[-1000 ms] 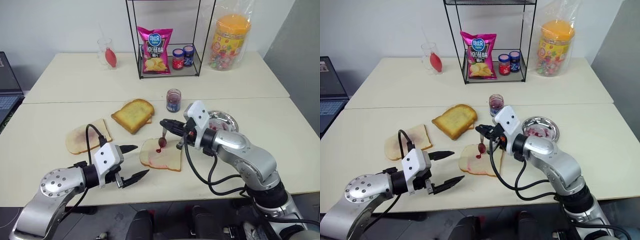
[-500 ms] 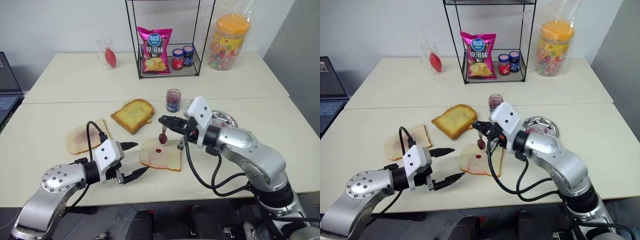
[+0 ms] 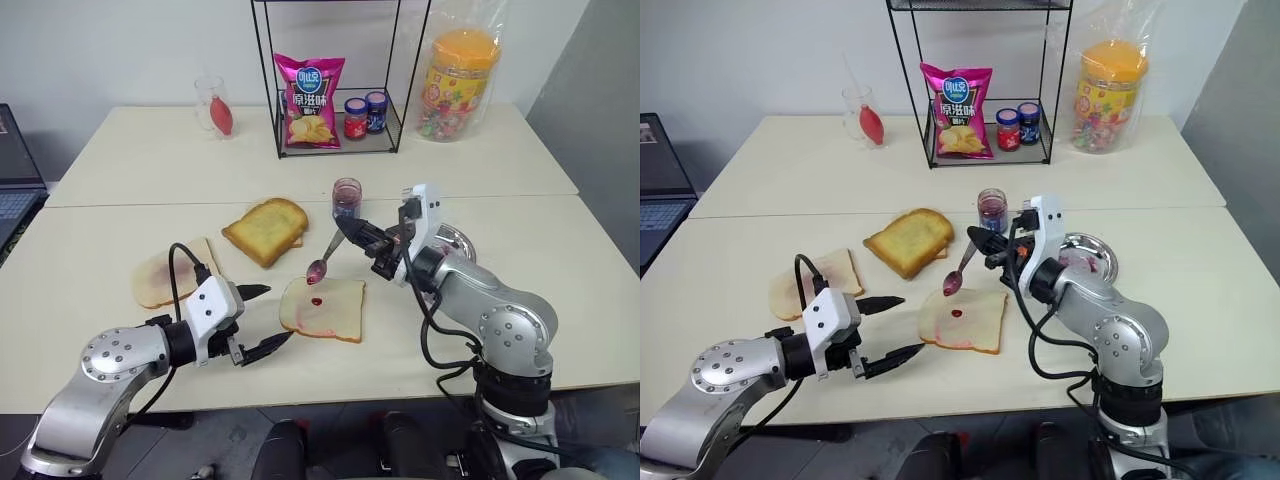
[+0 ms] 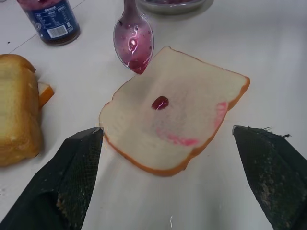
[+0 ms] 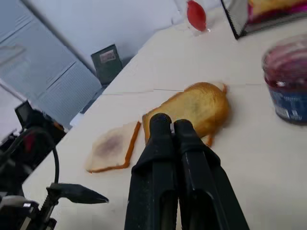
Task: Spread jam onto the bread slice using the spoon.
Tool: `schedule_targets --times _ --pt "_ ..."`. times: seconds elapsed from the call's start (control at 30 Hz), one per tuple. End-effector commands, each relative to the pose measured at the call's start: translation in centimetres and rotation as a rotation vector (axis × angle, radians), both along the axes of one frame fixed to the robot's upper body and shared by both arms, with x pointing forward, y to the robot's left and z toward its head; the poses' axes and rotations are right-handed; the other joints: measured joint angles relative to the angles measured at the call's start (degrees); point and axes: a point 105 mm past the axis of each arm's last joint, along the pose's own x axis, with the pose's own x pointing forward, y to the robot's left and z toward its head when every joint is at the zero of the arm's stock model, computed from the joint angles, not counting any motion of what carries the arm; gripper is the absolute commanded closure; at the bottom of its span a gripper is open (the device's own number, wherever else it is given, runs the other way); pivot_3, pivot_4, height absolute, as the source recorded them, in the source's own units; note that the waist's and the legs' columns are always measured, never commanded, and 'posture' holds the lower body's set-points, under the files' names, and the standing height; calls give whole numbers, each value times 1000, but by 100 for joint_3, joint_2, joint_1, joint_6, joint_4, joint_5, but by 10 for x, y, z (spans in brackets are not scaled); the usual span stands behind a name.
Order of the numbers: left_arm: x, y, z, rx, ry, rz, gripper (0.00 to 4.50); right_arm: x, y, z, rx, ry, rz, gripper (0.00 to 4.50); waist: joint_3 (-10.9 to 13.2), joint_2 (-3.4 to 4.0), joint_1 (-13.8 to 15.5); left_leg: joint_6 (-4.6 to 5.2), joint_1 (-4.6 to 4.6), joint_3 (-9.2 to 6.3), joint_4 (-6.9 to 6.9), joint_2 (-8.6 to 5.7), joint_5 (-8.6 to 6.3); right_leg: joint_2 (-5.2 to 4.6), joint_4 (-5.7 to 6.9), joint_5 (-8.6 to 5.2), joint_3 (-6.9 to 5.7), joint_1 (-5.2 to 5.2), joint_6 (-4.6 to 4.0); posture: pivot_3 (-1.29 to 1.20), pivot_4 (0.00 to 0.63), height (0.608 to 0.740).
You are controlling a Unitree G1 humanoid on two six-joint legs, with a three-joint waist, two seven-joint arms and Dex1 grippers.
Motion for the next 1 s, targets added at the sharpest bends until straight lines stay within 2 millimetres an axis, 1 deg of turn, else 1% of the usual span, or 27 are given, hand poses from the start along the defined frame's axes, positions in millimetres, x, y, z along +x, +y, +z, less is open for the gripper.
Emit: schedule_targets --times 0.03,0.1,0.17,0.33,0.47,0.5,0.6,0.63,0.7,0.8,0.9,1.0 --pt "1 4 10 16 -41 -16 0 0 -6 -14 100 122 -29 4471 0 0 5 0 0 0 0 0 0 0 -2 0 0 1 0 0 150 740" --pt "3 7 9 29 -39 -19 0 1 -7 -26 109 175 -48 4471 0 1 -2 0 -1 1 -3 0 0 0 -2 0 1 0 0 0 150 740" --pt "4 8 9 34 -39 -20 0 1 -7 -32 114 201 -55 4471 1 2 -5 0 0 0 -3 0 0 0 -1 -1 -1 -2 -2 0 150 740" --pt "5 7 9 39 -42 -35 0 2 -3 -35 141 230 -52 4471 2 3 -8 0 1 0 -2 0 0 1 1 -1 0 -3 -1 0 150 740" --pt "5 4 9 38 -43 -44 0 7 -4 -42 191 281 -87 4471 2 3 -8 0 0 0 -3 0 0 1 0 -1 0 -3 -1 0 150 740" --pt "5 4 9 38 -44 -46 0 7 -3 -43 200 292 -87 4471 1 2 -7 0 0 0 -3 0 0 0 0 -1 0 -3 -1 0 150 740" --pt "4 3 8 41 -42 -54 0 0 -4 -56 176 332 -72 4471 1 2 -6 0 -1 1 -3 0 0 0 -1 -1 0 -3 -1 0 150 740" --pt "4 2 8 41 -42 -56 0 -1 -7 -60 146 333 -76 4471 1 2 -4 0 0 0 -4 0 0 0 -2 -1 -1 -2 -1 0 150 740" --pt "3 2 8 42 -42 -57 0 -4 -14 -63 127 329 -84 4471 1 2 -5 0 -2 1 -5 0 0 0 -2 -2 1 -2 -1 0 150 740" --pt "4 1 8 42 -45 -60 0 -7 -28 -62 108 313 -98 4471 1 2 -4 0 0 1 -4 0 0 0 -2 -2 0 -1 -1 0 150 740" --pt "4 0 8 43 -46 -62 0 -12 -38 -57 101 295 -100 4471 1 2 5 0 0 -1 -3 0 0 0 -3 -2 -1 1 -2 0 150 740" --pt "4 0 8 44 -46 -63 0 -14 -42 -41 120 254 -84 4471 1 2 0 0 0 0 -3 0 0 0 -5 -2 1 1 -1 0 150 740"
